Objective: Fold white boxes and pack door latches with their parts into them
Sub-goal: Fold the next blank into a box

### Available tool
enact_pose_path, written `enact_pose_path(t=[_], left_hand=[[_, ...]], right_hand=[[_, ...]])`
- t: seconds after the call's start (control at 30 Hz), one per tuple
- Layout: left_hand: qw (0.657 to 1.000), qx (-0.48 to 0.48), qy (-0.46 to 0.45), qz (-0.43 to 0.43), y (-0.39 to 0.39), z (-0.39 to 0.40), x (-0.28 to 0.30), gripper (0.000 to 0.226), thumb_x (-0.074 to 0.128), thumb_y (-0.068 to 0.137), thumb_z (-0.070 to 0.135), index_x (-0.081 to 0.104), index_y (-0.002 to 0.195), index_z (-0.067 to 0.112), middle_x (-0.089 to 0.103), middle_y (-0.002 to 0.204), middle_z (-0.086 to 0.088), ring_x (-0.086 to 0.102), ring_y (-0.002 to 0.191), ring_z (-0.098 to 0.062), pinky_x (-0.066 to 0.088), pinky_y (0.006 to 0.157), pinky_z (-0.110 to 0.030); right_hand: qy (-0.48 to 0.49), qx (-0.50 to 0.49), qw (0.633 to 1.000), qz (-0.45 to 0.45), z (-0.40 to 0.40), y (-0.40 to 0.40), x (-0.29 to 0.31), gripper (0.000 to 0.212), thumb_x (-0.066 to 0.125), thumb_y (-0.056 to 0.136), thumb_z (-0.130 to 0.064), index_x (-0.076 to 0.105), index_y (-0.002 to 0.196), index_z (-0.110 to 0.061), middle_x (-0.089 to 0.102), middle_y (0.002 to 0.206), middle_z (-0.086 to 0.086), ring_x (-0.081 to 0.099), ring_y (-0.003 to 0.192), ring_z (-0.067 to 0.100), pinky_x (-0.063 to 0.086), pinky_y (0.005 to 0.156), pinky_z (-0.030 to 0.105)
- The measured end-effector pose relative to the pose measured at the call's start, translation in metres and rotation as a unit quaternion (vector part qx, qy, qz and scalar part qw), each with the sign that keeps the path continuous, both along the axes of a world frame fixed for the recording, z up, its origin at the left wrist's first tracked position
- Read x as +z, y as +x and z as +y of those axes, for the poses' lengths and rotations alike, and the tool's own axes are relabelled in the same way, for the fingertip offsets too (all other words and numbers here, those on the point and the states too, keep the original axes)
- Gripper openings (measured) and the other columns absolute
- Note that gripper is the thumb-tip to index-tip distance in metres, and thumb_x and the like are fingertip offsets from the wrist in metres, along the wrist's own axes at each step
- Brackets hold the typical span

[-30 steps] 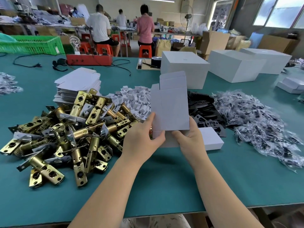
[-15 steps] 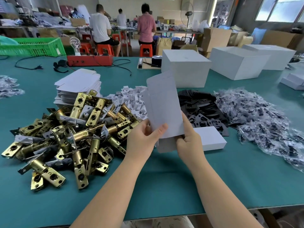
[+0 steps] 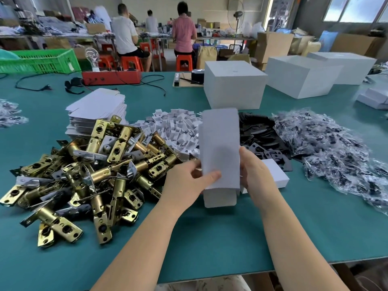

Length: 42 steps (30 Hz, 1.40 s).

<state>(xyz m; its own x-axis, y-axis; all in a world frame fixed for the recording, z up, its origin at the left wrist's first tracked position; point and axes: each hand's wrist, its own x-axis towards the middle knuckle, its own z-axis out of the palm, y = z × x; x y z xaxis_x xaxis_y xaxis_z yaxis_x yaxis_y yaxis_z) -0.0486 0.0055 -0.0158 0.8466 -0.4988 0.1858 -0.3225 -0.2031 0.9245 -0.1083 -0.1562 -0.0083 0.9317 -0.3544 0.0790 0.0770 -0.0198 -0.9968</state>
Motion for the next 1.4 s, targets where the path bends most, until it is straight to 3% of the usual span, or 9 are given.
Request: enact_pose_path(t=[0.2,0.4,0.53,0.63,0.87,1.0,1.1,1.23,1.4], left_hand=[[0.997,-0.060,-0.015,0.039,-0.002,-0.002,-0.002,0.015,0.074,0.083,0.039,0.068,0.095,0.046,0.075,0.087,0.017,0.071,0.078,-0.005,0.057,0.059,-0.019],[0.990,-0.095,-0.027,0.100,-0.004,-0.005,-0.003,0.013,0.064,0.092,0.035,0.074,0.089,0.027,0.076,0.084,0.004,0.070,0.073,-0.012,0.056,0.059,-0.022],[0.986,-0.036,-0.077,0.146,-0.005,-0.011,-0.002,0.045,0.058,0.082,0.054,0.070,0.079,0.011,0.076,0.082,0.005,0.071,0.074,-0.008,0.053,0.061,-0.017],[0.981,-0.011,-0.119,0.151,-0.003,-0.012,-0.001,0.025,0.061,0.093,0.036,0.074,0.078,0.020,0.077,0.084,0.007,0.072,0.078,-0.007,0.054,0.061,-0.017],[0.974,-0.020,-0.141,0.178,0.001,-0.009,-0.004,0.030,0.060,0.095,0.025,0.079,0.073,0.029,0.076,0.083,0.002,0.072,0.075,-0.010,0.053,0.056,-0.021],[0.972,0.007,-0.129,0.197,0.002,-0.010,-0.006,0.037,0.053,0.098,0.040,0.078,0.075,0.025,0.076,0.088,0.003,0.072,0.080,-0.009,0.056,0.071,-0.026],[0.972,0.070,-0.134,0.177,0.006,-0.011,-0.010,0.047,0.053,0.097,0.045,0.071,0.086,0.003,0.074,0.092,-0.009,0.069,0.081,-0.015,0.051,0.079,-0.033],[0.966,0.097,-0.179,0.157,0.007,-0.012,-0.012,0.042,0.057,0.097,0.037,0.068,0.087,-0.002,0.071,0.097,-0.018,0.065,0.082,-0.021,0.051,0.083,-0.044],[0.971,0.068,-0.166,0.159,0.006,-0.010,-0.009,0.055,0.055,0.094,0.049,0.062,0.084,-0.005,0.069,0.080,-0.006,0.064,0.073,-0.018,0.050,0.069,-0.032]], right_hand=[[-0.010,-0.053,0.998,-0.008,-0.002,0.002,-0.001,0.033,0.050,0.077,-0.059,0.072,0.074,-0.035,0.069,0.072,-0.012,0.063,0.061,0.004,0.044,0.046,0.016],[-0.021,-0.112,0.993,0.015,-0.007,0.006,-0.007,0.036,0.059,0.085,-0.051,0.064,0.090,-0.015,0.069,0.086,0.002,0.064,0.077,0.018,0.052,0.069,0.037],[-0.048,-0.112,0.992,0.012,-0.003,0.005,-0.011,0.027,0.068,0.084,-0.042,0.063,0.088,-0.016,0.071,0.077,-0.004,0.068,0.068,0.011,0.054,0.059,0.027],[-0.069,-0.119,0.990,0.006,0.000,0.006,-0.013,0.025,0.071,0.082,-0.041,0.060,0.088,-0.020,0.070,0.080,-0.004,0.067,0.070,0.009,0.051,0.057,0.022],[-0.167,-0.148,0.974,0.028,0.004,0.008,-0.014,0.021,0.062,0.090,-0.040,0.047,0.083,-0.027,0.059,0.081,-0.010,0.055,0.066,-0.003,0.039,0.050,0.007],[-0.215,-0.174,0.961,0.022,0.004,0.008,-0.015,0.038,0.038,0.101,-0.039,0.041,0.069,-0.018,0.042,0.063,-0.006,0.038,0.052,0.003,0.033,0.049,0.013],[-0.252,-0.158,0.954,0.031,0.005,0.008,-0.016,0.040,0.041,0.101,-0.039,0.046,0.073,-0.011,0.043,0.063,-0.004,0.036,0.053,0.005,0.033,0.049,0.016],[-0.240,-0.162,0.957,0.016,0.009,0.009,-0.014,0.035,0.044,0.100,-0.036,0.050,0.078,-0.009,0.046,0.063,-0.004,0.039,0.052,0.004,0.033,0.048,0.015],[-0.221,-0.186,0.957,0.006,0.011,0.008,-0.016,0.033,0.043,0.101,-0.036,0.044,0.073,-0.017,0.043,0.061,-0.005,0.038,0.048,0.000,0.033,0.046,0.016]])
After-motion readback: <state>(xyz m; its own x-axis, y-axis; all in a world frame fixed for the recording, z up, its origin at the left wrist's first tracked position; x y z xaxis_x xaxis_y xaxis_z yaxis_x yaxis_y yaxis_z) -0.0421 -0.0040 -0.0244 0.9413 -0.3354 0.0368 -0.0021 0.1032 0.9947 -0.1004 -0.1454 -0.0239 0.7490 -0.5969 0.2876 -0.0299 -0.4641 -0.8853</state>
